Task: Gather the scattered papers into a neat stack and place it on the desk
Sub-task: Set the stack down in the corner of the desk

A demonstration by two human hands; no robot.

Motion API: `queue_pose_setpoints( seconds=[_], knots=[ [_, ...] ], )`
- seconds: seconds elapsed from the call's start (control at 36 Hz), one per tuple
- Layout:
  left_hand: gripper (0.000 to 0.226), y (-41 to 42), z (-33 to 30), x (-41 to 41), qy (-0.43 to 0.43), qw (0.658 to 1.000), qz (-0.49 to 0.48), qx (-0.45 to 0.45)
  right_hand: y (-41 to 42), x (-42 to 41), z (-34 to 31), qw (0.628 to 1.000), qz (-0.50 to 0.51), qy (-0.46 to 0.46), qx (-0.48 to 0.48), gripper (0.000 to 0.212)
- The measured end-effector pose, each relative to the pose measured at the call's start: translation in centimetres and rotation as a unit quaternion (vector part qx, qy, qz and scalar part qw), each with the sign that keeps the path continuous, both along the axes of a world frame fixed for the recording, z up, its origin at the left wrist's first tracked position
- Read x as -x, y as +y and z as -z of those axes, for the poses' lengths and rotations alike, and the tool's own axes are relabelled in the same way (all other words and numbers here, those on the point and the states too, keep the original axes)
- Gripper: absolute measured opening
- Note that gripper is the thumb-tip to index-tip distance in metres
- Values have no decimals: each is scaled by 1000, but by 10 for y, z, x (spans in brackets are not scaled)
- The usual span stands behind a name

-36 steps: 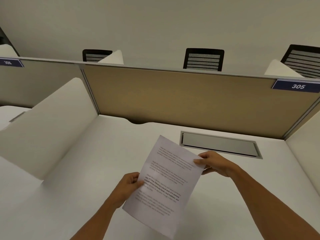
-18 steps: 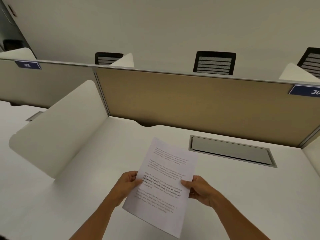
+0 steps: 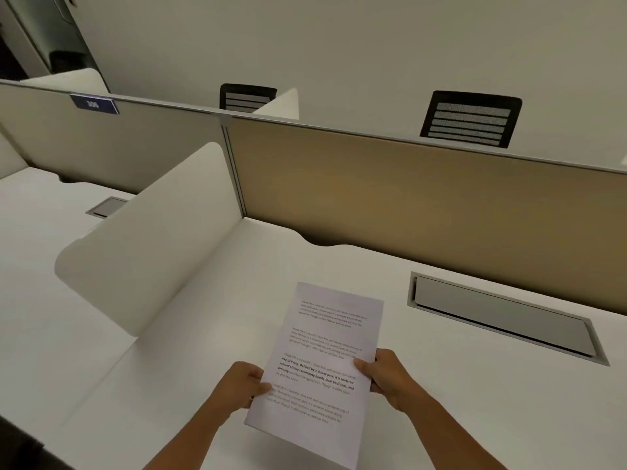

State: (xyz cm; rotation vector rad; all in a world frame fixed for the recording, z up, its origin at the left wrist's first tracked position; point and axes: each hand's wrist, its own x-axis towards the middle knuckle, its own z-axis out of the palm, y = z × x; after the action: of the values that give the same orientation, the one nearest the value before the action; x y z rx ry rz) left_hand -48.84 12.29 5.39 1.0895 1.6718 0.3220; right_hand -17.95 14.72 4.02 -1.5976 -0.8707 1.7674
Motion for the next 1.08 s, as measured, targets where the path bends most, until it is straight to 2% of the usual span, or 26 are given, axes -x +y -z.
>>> queue_pose_setpoints(
  seconds=[0.17,0.33,0.5,0.61,0.72,0.81,0.86,0.97,1.08],
  knots=[
    [8,41,6,29,79,996,2,-51,38,39,4,998,57,7,4,21],
    [9,91,5,58,98,993,-10,-64,81,76,9,996,93,0,12,21],
    [7,141,10,88,121,990,-16,-68,121,116,17,990,126,-43,36,5],
    [11,172,15,108,134,989,-18,-59,147,148,27,985,136,-91,50,9],
    [7,199,21,131,144,988,-27,-58,174,176,30,982,137,-122,46,17],
    [14,220,26,150,143,987,-36,-57,195,192,32,980,138,-137,39,17],
    [20,233,30,161,135,988,-44,-57,209,201,35,979,142,-143,35,17],
    [12,261,40,182,122,989,-64,-51,238,217,46,978,140,-152,33,11],
    [15,285,50,196,115,989,-78,-50,267,229,58,976,135,-167,38,7]
  ],
)
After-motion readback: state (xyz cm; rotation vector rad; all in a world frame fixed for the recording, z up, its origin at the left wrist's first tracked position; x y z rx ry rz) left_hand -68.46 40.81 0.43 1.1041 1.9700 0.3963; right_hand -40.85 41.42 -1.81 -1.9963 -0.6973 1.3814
